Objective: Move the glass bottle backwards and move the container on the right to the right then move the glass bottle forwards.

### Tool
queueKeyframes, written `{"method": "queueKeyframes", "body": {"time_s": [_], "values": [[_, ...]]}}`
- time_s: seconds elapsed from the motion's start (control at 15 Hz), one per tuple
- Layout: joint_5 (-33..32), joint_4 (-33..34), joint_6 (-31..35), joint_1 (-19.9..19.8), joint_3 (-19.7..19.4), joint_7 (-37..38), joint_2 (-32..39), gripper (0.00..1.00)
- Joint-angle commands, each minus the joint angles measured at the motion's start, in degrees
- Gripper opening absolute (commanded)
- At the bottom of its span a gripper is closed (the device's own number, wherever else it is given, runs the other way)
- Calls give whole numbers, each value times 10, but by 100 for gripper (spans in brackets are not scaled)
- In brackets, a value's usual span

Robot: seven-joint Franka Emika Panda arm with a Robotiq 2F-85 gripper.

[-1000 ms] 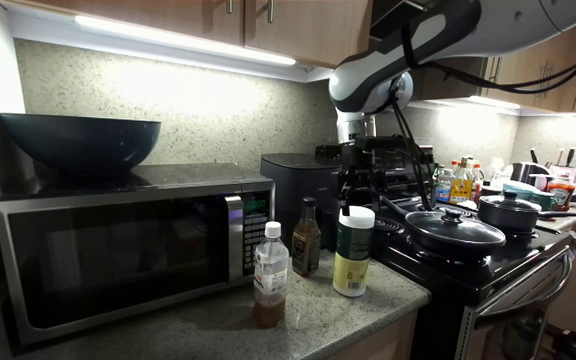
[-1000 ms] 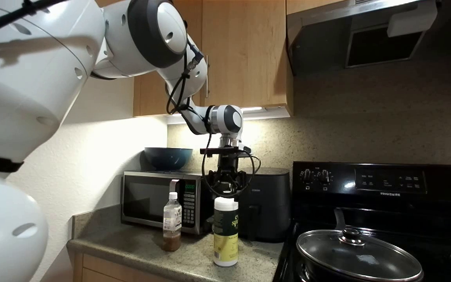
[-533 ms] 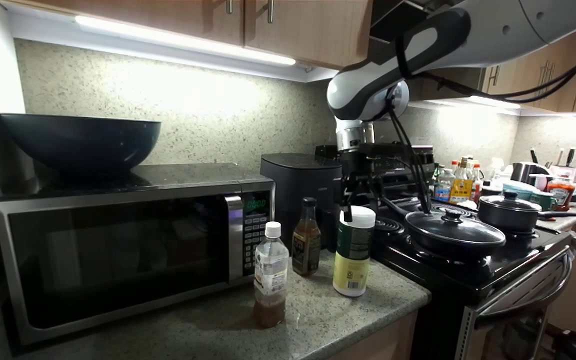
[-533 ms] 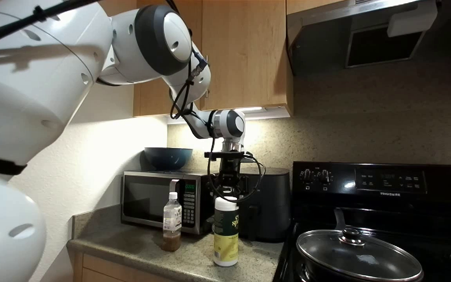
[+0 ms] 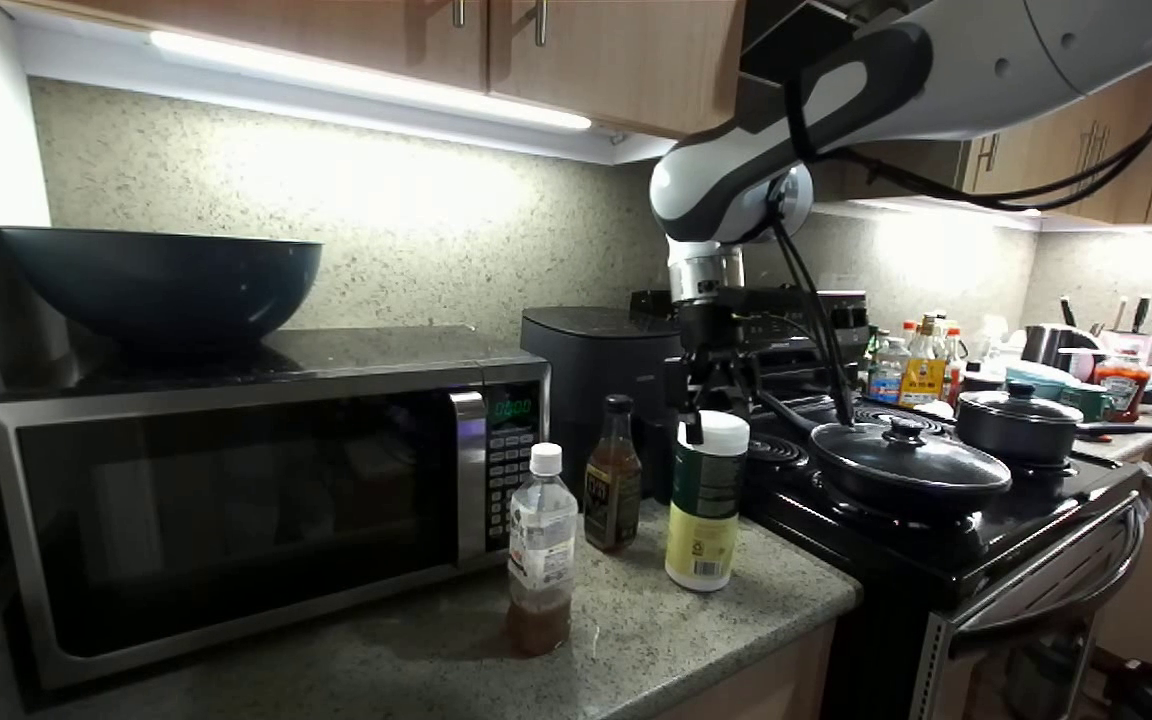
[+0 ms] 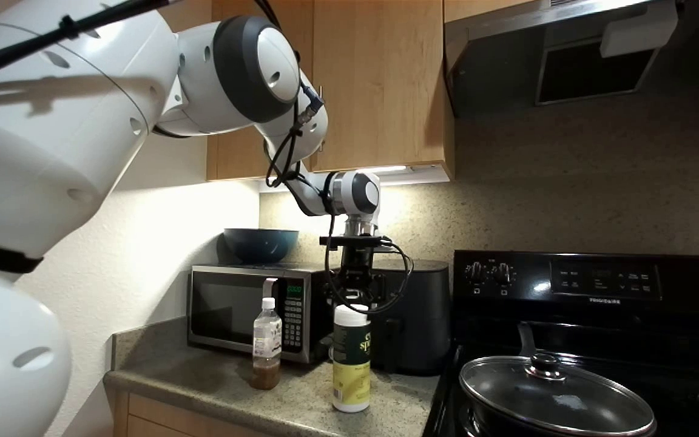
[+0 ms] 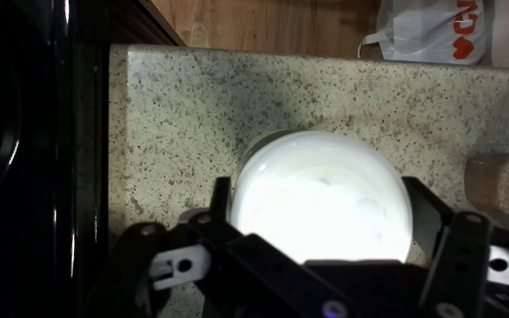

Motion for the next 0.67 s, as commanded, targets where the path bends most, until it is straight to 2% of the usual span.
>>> {"method": "queueKeyframes", "body": {"time_s": [0.0,0.27,0.6], "values": [[-14,-15,8,-5,-4,29,-17,67],[-15,-48,50,-10,-24,90,-43,67],[-11,-60,63,-23,-41,133,-48,67]]}}
